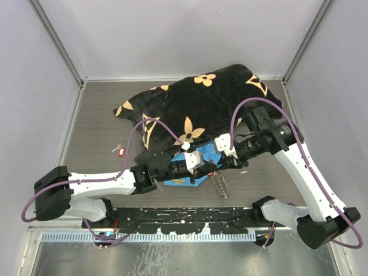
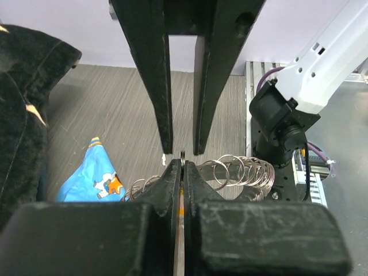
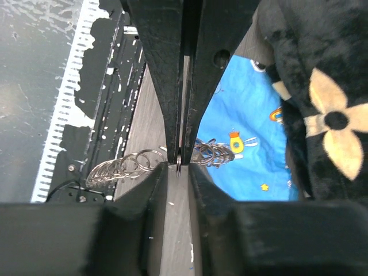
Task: Remove the keys from the keyring
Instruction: Remove the key from the keyring.
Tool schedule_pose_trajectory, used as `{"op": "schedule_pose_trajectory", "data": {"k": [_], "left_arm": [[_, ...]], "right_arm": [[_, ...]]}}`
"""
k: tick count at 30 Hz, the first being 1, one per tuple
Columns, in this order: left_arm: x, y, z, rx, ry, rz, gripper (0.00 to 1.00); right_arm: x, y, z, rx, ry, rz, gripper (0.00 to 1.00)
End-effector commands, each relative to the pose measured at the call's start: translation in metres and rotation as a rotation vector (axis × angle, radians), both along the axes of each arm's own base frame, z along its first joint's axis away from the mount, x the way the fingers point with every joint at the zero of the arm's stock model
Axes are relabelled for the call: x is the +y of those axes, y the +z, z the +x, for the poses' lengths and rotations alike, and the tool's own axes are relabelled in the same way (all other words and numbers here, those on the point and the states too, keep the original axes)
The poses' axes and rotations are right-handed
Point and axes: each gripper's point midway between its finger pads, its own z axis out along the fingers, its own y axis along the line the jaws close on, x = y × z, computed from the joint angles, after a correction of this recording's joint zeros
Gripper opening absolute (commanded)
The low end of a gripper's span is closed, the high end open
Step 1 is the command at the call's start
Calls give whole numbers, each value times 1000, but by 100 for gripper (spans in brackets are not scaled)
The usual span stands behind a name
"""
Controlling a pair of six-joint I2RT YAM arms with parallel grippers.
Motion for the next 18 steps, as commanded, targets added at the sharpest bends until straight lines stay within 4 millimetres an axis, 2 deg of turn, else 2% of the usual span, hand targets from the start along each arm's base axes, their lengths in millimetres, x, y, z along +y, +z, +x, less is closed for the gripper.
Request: {"op": "schedule_pose_trajectory", "data": {"k": [1, 4, 6, 14, 18], "left_arm": [[11, 48, 1, -25, 31, -141, 0], [22, 66, 0, -26, 48, -235, 0], [31, 78, -2, -30, 56, -312, 0], [67, 137, -5, -54, 81, -668, 0], [75, 155, -7, -50, 74, -751, 0]], "right_arm": [[5, 25, -1, -34, -27, 114, 36], [6, 40, 3, -14, -78, 189, 51], [8, 51, 5, 10, -97, 256, 55], [23, 94, 0, 158, -43, 472, 56], [27, 113, -2, 202, -26, 520, 55]]}}
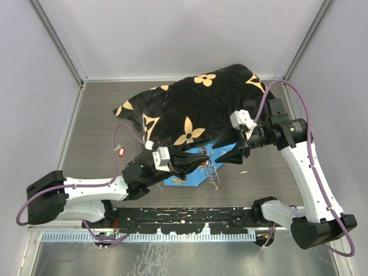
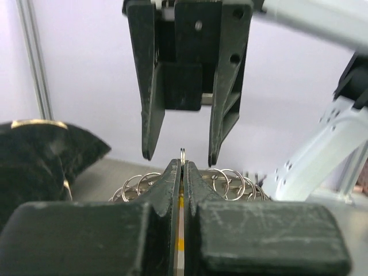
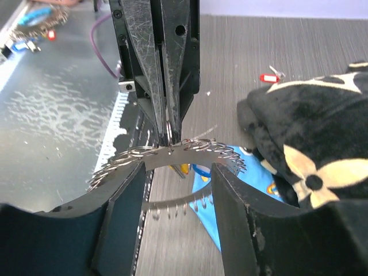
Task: Remove the keys from the keyring
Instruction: Remove the key from the keyring.
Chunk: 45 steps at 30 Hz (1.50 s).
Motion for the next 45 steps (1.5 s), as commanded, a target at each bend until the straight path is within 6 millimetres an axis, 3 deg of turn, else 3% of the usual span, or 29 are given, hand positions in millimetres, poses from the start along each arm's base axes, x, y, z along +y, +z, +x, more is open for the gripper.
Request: {"op": "schedule_pose_trajectory", "data": {"k": [1, 10, 24, 37, 45], "left_arm": [[35, 84, -7, -68, 11, -332, 0], [31, 97, -12, -82, -30, -352, 0], [22, 94, -14, -71, -62, -339, 0], [19, 94, -14, -65, -69, -339, 0], [18, 92, -12, -57, -64, -335, 0]], "right_arm": [[8, 46, -10, 13, 62, 145, 53], [9, 61, -20, 17, 102, 196, 44], [10, 60, -21, 38, 126, 222, 36], [11, 51, -20, 48, 124, 212, 20], [11, 53, -22, 22, 128, 215, 1]]}}
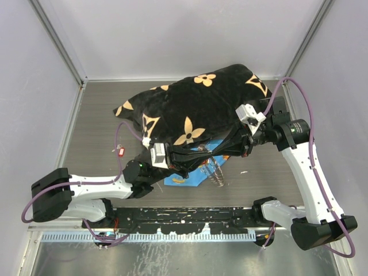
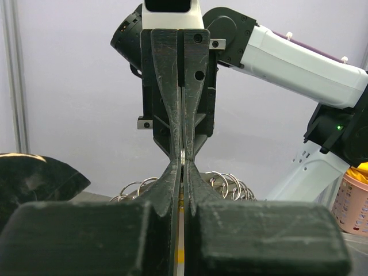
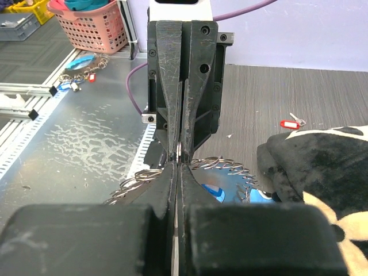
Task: Remove the keys from the keyring
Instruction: Remove the key from the keyring.
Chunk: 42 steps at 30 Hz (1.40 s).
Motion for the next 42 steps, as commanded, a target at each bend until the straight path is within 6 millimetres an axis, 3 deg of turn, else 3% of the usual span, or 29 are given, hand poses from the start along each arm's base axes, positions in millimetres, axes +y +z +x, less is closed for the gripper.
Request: {"op": "schedule_pose_trajectory", "data": {"k": [1, 3, 6, 14, 16, 19, 25, 32, 42], "left_arm": [[17, 47, -4, -56, 11, -150, 0], [17, 42, -2, -46, 16, -140, 2], [20, 30, 2, -20, 40, -113, 19], [37, -8, 0, -17, 93, 75, 41], [34, -35, -1, -37, 96, 241, 44], [36, -60, -4, -69, 94, 429, 46], [32, -83, 1, -110, 108, 549, 46], [10, -72, 13, -110, 134, 459, 44], [-15, -58, 12, -96, 80, 389, 37]], "right_arm": [[-1, 11, -9, -60, 20, 31, 1], [-1, 11, -9, -68, 13, 25, 1], [-2, 8, -6, -81, -9, 1, 1], [-9, -19, 8, -154, -102, -138, 1], [-13, -31, 11, -230, -111, -220, 1], [-21, -53, 14, -372, -92, -381, 1], [-32, -77, 21, -496, -28, -585, 1], [-33, -94, 23, -506, -7, -639, 1], [-30, -101, 16, -475, 1, -615, 1]]}}
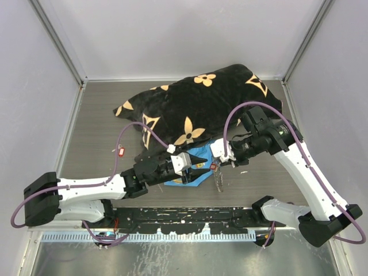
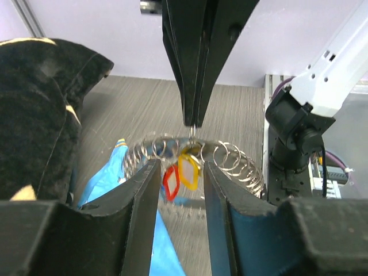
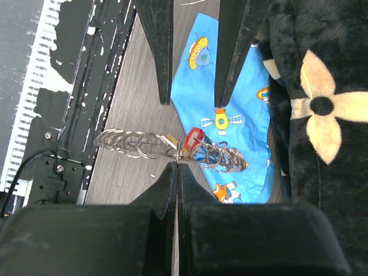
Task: Remove the keys from the keyring
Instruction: Remove the key from the keyring.
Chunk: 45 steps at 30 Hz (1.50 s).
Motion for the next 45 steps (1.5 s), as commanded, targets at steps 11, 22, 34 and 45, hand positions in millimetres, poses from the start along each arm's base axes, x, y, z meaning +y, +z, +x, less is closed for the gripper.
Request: {"op": "schedule_pose_trajectory", "data": {"k": [11, 22, 34, 45], "left_arm": [[-20, 57, -4, -17, -59, -173, 32], [-27, 55, -5, -4, -69, -168, 32], [-35, 42, -2, 17, -72, -132, 28], [-37, 41, -3, 22, -75, -125, 16]], "right_arm": [[9, 16, -4, -39, 30, 81, 1], [12, 17, -6, -30, 38, 93, 1], [12, 18, -7, -28, 41, 103, 1], [13, 18, -8, -24, 44, 107, 1]]}}
